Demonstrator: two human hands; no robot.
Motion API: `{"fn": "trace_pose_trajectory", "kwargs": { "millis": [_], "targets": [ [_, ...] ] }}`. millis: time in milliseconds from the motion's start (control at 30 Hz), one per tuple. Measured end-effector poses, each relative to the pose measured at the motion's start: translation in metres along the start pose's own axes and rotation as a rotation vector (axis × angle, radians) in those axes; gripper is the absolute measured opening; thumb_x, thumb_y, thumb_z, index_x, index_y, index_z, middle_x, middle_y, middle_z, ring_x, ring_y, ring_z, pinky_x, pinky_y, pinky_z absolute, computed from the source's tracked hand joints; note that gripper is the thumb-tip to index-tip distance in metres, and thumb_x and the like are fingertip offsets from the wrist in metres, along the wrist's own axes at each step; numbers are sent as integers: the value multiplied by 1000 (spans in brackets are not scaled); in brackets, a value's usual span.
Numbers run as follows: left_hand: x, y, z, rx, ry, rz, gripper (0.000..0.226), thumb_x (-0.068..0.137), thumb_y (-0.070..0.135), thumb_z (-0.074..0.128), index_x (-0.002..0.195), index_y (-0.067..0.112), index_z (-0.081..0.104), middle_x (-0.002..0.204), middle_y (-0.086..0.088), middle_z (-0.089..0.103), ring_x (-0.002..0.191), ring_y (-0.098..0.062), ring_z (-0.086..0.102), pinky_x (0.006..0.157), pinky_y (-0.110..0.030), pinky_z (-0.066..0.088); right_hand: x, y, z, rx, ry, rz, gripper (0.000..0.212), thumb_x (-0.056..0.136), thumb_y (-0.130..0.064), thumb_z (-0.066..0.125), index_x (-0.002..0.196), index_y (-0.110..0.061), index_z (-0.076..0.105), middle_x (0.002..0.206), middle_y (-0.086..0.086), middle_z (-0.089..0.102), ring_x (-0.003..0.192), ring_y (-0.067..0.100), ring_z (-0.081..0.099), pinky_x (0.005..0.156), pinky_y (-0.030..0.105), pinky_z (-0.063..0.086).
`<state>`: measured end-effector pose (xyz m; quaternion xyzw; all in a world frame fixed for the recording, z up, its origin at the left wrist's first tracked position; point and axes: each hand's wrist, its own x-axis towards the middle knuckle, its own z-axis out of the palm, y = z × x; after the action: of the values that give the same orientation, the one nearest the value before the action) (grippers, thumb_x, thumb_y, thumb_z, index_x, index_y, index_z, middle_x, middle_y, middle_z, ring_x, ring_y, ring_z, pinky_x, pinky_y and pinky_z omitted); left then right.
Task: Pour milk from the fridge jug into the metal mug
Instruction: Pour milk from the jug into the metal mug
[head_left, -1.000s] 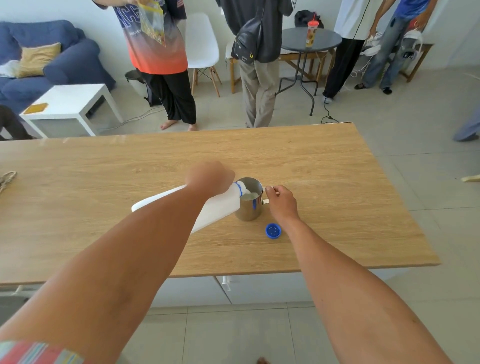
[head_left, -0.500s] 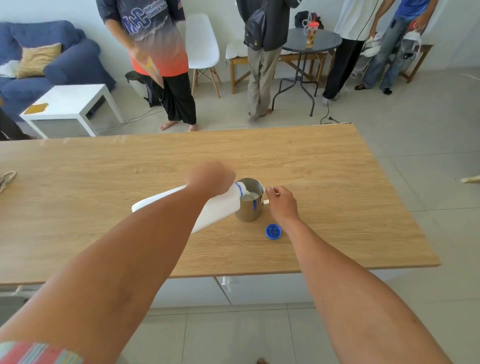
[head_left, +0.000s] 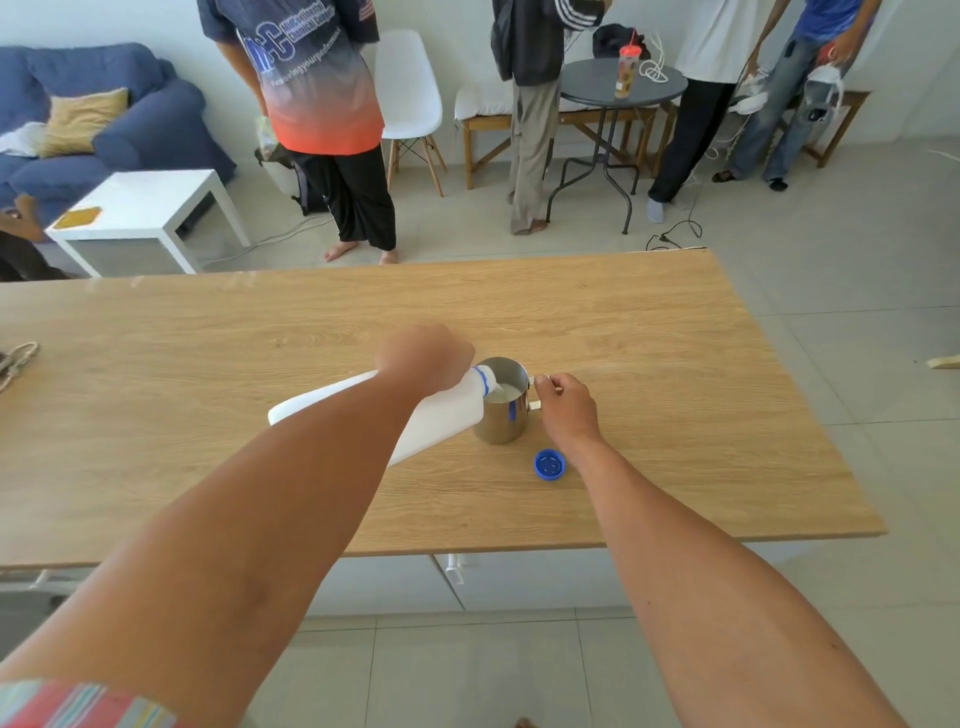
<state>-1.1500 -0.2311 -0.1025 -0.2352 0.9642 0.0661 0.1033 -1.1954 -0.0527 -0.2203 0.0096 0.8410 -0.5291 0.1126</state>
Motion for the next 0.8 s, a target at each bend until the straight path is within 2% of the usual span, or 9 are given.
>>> {"fn": "trace_pose_trajectory", "kwargs": {
  "millis": [300, 433, 600, 800],
  "targets": [
    [0, 2, -1, 3, -3, 1, 33, 105, 37, 35, 103, 12, 56, 79, -4, 43, 86, -32, 53, 75, -37, 39, 0, 0, 1, 2, 2, -1, 28, 107, -34, 51, 106, -11, 67, 104, 3, 65, 93, 21, 58, 77, 31, 40],
    [1, 2, -1, 11, -2, 5, 33, 105, 37, 35, 104, 12, 56, 93, -8, 51, 88, -33, 54, 75, -38, 40, 0, 1, 1, 0, 3, 5, 29, 107, -34, 50, 107, -10, 68, 106, 4, 67, 94, 21, 59, 77, 30, 39],
    [1, 3, -1, 9, -5, 2, 33, 105, 37, 35, 104, 12, 57, 81, -5, 45, 88, -32, 54, 75, -38, 40, 1, 1, 1, 6, 6, 10, 32, 107, -35, 51, 112, -9, 69, 106, 4, 67, 96, 22, 59, 78, 30, 39],
    [2, 2, -2, 9, -6, -4, 34, 105, 37, 35, 103, 12, 58, 79, -4, 45, 84, -30, 55, 74, -38, 40, 0, 0, 1, 0, 7, 10, 33, 107, -35, 50, 117, -9, 68, 105, 1, 65, 96, 21, 59, 79, 30, 40]
  ]
}}
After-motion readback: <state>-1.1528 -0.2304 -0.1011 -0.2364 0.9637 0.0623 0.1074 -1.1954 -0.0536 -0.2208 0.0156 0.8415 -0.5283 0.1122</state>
